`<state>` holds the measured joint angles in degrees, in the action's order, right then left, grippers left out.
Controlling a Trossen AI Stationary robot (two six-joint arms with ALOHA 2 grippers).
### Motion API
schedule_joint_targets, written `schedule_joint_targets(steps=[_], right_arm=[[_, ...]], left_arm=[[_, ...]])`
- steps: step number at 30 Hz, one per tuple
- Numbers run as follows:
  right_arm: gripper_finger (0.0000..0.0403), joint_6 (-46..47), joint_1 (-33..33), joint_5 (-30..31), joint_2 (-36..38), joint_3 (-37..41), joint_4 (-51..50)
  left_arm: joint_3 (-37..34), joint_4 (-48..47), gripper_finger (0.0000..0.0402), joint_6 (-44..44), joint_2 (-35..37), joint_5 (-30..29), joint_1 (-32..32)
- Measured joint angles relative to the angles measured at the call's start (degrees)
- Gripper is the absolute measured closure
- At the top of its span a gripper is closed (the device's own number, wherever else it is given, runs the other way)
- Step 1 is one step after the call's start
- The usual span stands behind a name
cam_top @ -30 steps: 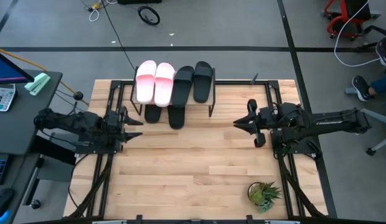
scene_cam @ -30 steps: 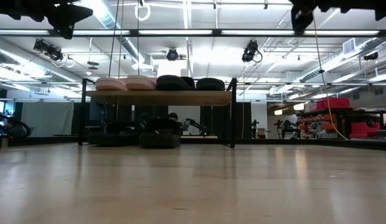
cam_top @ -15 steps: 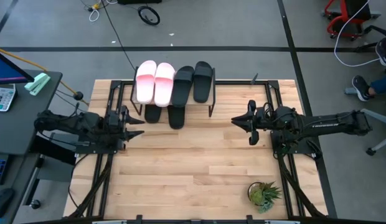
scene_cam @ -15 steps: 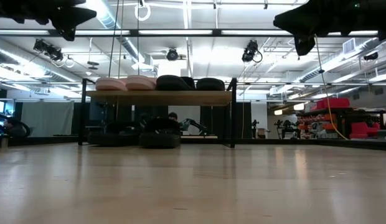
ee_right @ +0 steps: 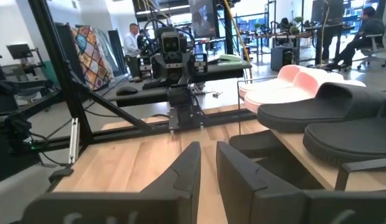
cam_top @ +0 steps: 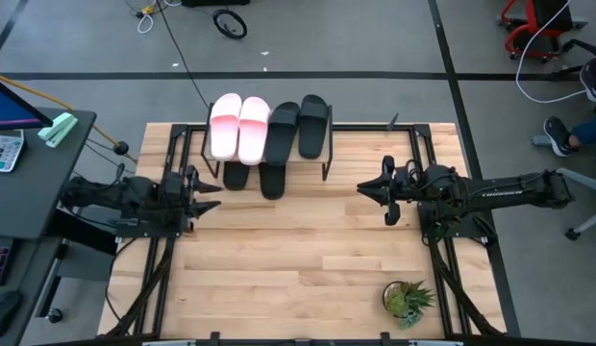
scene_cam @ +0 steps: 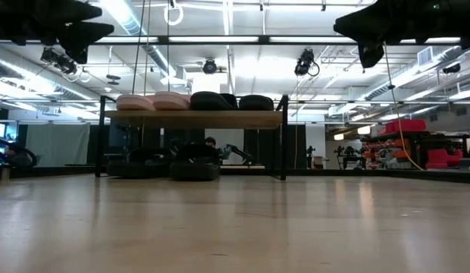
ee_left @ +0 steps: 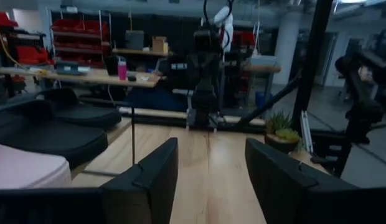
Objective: Pick and place slides into the shelf
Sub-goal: Return to Home Position
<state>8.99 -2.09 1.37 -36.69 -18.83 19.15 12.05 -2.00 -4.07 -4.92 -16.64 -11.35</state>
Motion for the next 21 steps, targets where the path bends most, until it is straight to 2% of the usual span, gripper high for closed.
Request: schedule_joint_targets(steps=[8, 21], right_arm=[[0.0346, -0.03, 0.00, 0.02, 0.00, 0.00, -1.10], [0.0346, 0.24, 0.00, 0.04, 0.00, -0.02, -1.09]], left_arm=[[-0.54, -2.41, 0.0206, 0.04, 4.42, -0.01, 0.00], [-8.14, 8.65, 0.0204, -1.54, 4.68, -0.02, 0.00]])
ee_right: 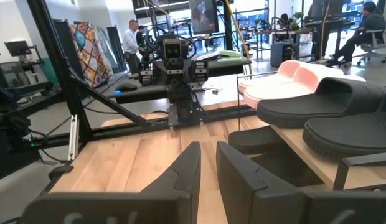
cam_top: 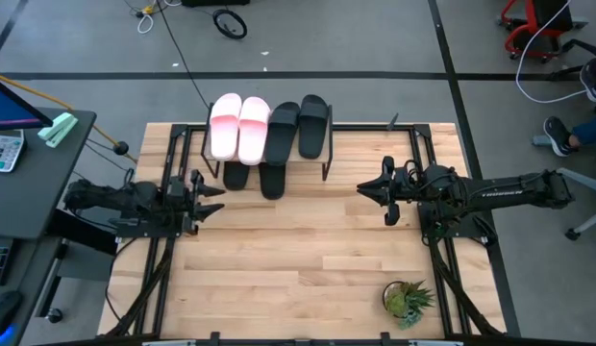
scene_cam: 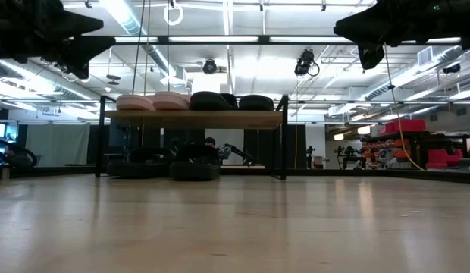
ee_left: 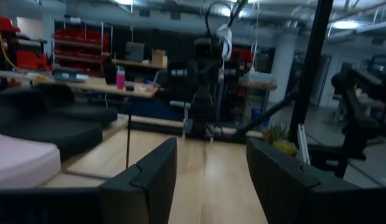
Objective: Pick and place slides into the shelf
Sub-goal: Return to Home Position
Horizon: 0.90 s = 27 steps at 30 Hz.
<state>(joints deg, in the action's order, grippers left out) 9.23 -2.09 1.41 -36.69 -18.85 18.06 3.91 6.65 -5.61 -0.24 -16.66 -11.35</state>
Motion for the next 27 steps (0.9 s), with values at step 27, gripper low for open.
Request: schedule_joint_targets(steps=[27], right_arm=[[0.0345, 2.61, 0.02, -0.02, -0.31, -0.05, -0.51]], left_arm=[[-0.62, -7.09, 0.0212, -2.80, -0.08, -0.44, 0.00]])
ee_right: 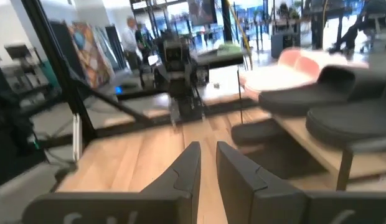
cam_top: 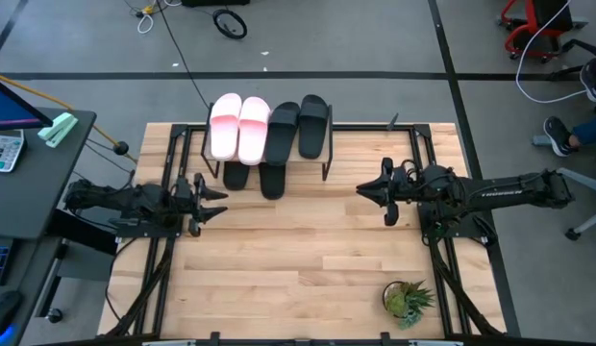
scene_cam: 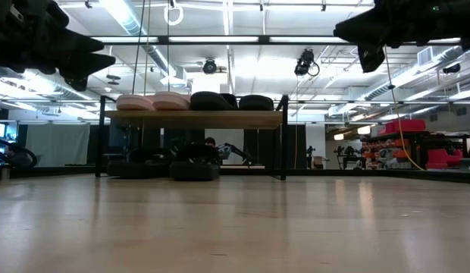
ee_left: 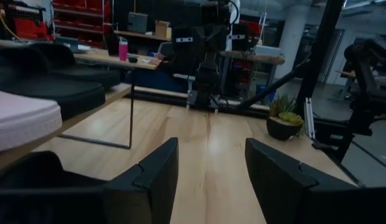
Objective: Pick and place slides into the shelf
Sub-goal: Return to Home Position
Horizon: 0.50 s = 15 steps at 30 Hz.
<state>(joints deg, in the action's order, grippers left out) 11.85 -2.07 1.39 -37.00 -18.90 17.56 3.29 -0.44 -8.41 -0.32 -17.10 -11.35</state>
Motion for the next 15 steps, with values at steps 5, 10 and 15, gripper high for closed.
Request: schedule_joint_targets(steps=[5, 10, 15], right_arm=[[0.0346, 0.83, 0.00, 0.02, -0.60, 0.70, -1.93], [0.0345, 0.86, -0.02, 0.04, 1.84, 2.73, -1.68], [0.0346, 0.62, 0.30, 0.04, 5.72, 3.37, -1.23]], left_arm=[[0.00, -1.62, 0.0211, -1.47, -0.02, -0.01, 0.00], [0.00, -1.55, 0.0207, -1.45, -0.02, -0.02, -0.02], [0.00, -1.54, 0.0205, -1.44, -0.02, -0.01, -0.02]])
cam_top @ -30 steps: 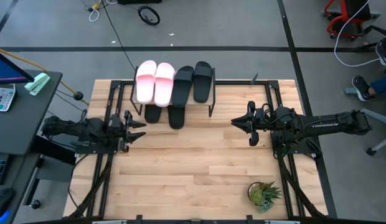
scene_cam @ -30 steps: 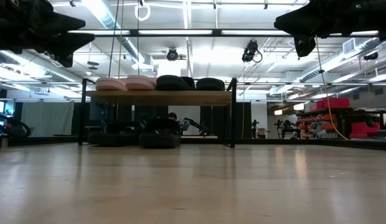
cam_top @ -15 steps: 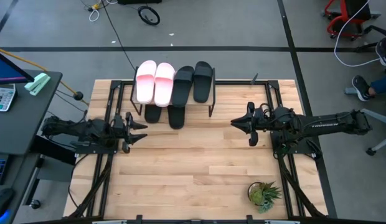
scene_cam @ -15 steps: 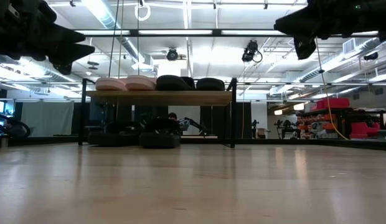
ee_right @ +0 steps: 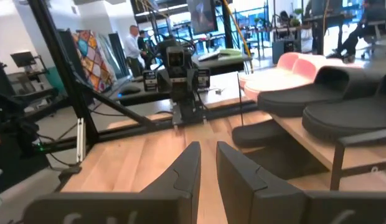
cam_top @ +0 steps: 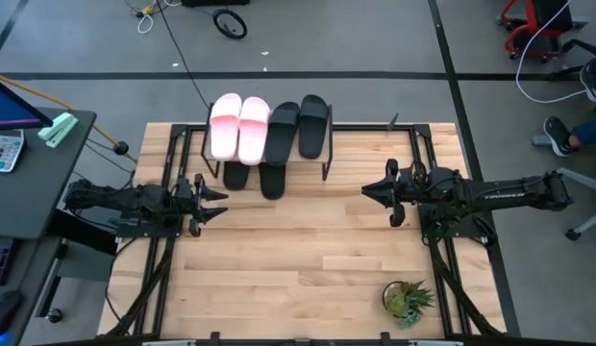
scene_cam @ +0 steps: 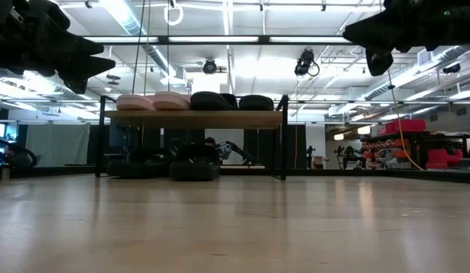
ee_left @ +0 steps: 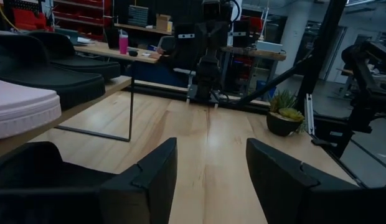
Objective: Pick and place slides into the shelf
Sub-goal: Return to Home Position
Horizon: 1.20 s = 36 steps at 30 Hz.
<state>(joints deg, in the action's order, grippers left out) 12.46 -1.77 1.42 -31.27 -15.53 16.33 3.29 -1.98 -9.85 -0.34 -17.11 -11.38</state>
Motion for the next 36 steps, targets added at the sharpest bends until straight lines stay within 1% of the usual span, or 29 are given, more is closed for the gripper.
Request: schedule_joint_targets(steps=[7, 12, 16, 21, 26, 32, 36], right_arm=[[0.0346, -0.47, 0.46, 0.05, -0.05, 0.04, -0.58], [0.0346, 0.38, 0.44, 1.58, -0.12, 0.04, -0.43], [0.0345, 0.34, 0.46, 1.59, -0.87, 0.06, -0.44], [0.0345, -0.12, 0.44, 2.81, -0.76, 2.53, 0.94], [0.0345, 0.27, 0.40, 2.80, 2.40, 5.89, 3.68], [0.0345, 2.79, 0.40, 2.85, 7.09, 9.90, 4.68], [0.0345, 2.90, 0.40, 2.81, 9.41, 12.49, 7.80]], left_arm=[[0.00, 0.02, 0.0211, 0.01, 0.00, 0.01, 0.00], [0.01, 0.03, 0.0206, 0.01, 0.00, 0.00, 0.02], [0.02, 0.04, 0.0202, 0.01, 0.00, 0.01, 0.02], [0.02, 0.03, 0.0209, 0.02, 0.00, -0.01, 0.01], [0.02, 0.04, 0.0214, 0.05, 0.00, 0.01, 0.01], [0.02, 0.04, 0.0210, 0.04, 0.00, 0.01, 0.02], [0.02, 0.03, 0.0207, 0.05, 0.00, 0.01, 0.01]])
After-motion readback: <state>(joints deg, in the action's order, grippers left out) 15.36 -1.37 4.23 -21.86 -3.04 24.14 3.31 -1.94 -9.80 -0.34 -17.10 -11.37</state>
